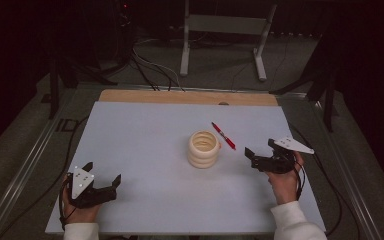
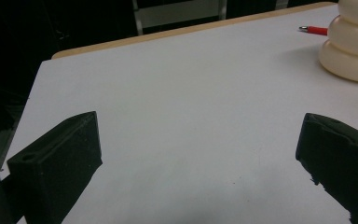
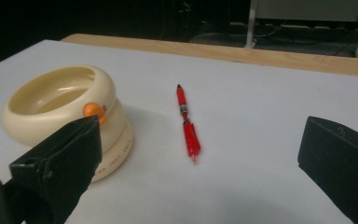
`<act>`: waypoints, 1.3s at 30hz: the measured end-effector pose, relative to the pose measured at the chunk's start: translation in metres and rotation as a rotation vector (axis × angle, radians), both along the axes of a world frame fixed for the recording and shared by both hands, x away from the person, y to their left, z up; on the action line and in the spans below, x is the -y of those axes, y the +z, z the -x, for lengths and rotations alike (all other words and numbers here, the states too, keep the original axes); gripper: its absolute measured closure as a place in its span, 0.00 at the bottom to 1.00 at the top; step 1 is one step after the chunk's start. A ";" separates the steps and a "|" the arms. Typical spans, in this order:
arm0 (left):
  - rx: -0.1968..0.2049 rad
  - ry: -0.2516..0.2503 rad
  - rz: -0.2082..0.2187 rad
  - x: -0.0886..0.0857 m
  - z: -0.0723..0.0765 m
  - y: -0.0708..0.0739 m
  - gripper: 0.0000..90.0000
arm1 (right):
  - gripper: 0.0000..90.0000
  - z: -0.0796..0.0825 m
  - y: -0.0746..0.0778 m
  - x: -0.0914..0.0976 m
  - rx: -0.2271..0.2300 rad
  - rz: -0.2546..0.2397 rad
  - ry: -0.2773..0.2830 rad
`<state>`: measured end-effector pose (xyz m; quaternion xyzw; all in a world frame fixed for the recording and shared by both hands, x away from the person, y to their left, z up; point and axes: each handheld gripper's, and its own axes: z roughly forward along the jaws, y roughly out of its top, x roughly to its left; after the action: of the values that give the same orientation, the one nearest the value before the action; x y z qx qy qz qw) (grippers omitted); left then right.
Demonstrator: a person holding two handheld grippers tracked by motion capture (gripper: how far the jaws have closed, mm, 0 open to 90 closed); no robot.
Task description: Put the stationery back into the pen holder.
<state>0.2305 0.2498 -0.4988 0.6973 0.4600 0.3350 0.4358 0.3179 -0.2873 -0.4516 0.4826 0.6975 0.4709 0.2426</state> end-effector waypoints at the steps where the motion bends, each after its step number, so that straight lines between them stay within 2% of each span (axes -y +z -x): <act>1: 0.000 0.000 -0.001 0.000 0.000 0.000 0.01 | 0.00 -0.004 0.002 -0.001 -0.009 0.014 0.000; 4: 0.002 0.001 0.001 0.000 0.000 0.000 0.01 | 0.00 -0.012 0.009 -0.003 -0.014 0.050 -0.008; 10: 0.001 -0.002 0.001 0.000 0.000 0.000 0.01 | 0.00 -0.029 0.017 -0.009 -0.057 0.096 0.003; 11: 0.001 -0.002 0.001 0.000 0.000 0.000 0.01 | 0.00 -0.034 0.019 -0.012 -0.071 0.115 0.013; 15: 0.000 -0.003 0.000 0.000 0.000 0.000 0.01 | 0.00 -0.046 0.022 -0.018 -0.104 0.131 0.036; 19: 0.001 -0.003 0.002 -0.001 0.000 0.000 0.01 | 0.00 -0.061 0.023 -0.026 -0.139 0.168 0.055; 28: 0.001 -0.005 0.002 -0.001 0.000 0.000 0.01 | 0.00 -0.094 0.028 -0.047 -0.181 0.231 0.106; 34: 0.000 -0.005 0.007 -0.001 0.000 0.000 0.01 | 0.03 -0.119 0.029 -0.059 -0.214 0.237 0.125; 39: 0.000 -0.004 0.012 -0.002 0.000 0.000 0.01 | 0.05 -0.139 0.020 -0.067 -0.250 0.218 0.133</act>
<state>0.2306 0.2522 -0.4993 0.6955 0.4606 0.3316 0.4406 0.4571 -0.2206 -0.4314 0.4609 0.7997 0.3437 0.1731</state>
